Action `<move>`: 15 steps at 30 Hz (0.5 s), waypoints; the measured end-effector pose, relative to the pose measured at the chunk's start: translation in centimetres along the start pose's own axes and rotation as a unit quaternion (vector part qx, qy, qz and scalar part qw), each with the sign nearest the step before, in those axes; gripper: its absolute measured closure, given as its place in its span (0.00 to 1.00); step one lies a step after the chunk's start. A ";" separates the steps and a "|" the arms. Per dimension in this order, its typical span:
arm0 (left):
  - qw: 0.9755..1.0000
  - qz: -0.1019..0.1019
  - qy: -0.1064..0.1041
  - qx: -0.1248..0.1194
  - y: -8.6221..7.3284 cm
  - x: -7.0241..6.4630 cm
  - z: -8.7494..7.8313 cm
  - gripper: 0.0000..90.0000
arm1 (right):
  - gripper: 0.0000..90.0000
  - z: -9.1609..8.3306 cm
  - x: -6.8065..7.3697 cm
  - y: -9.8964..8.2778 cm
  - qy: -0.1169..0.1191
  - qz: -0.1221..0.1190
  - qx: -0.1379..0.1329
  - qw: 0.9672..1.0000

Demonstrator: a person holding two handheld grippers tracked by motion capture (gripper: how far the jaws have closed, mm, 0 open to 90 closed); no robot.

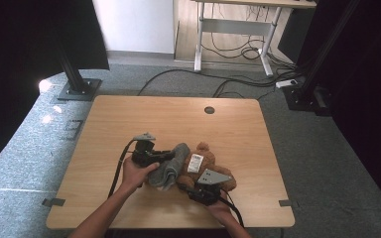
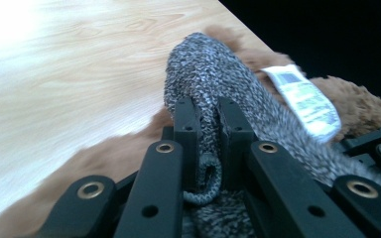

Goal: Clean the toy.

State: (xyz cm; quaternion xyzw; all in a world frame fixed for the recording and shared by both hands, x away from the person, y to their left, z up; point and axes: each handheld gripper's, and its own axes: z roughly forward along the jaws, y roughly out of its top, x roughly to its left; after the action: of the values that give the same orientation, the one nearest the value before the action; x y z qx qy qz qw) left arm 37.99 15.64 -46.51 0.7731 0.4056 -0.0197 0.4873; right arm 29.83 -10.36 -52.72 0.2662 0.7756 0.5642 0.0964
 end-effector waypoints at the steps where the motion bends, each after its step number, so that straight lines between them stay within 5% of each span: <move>1: 1.000 -0.004 0.002 -0.003 -0.3 0.3 -0.6 0.90 | 0.82 0.0 0.2 -0.1 0.001 -0.003 0.001 1.000; 10: 0.998 -0.034 0.032 -0.044 -2.1 3.1 -5.4 0.89 | 0.82 0.1 0.6 -0.5 0.001 -0.007 0.003 1.000; 15: 0.998 -0.036 -0.004 -0.051 -2.1 2.8 -5.2 0.89 | 0.82 0.4 0.5 -0.8 0.000 -0.010 0.002 1.000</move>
State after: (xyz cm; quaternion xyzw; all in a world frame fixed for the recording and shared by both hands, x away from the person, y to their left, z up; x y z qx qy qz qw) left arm 36.59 21.79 -46.51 0.7319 0.4318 -0.0200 0.5268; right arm 29.35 -9.90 -53.54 0.2586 0.7796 0.5614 0.1011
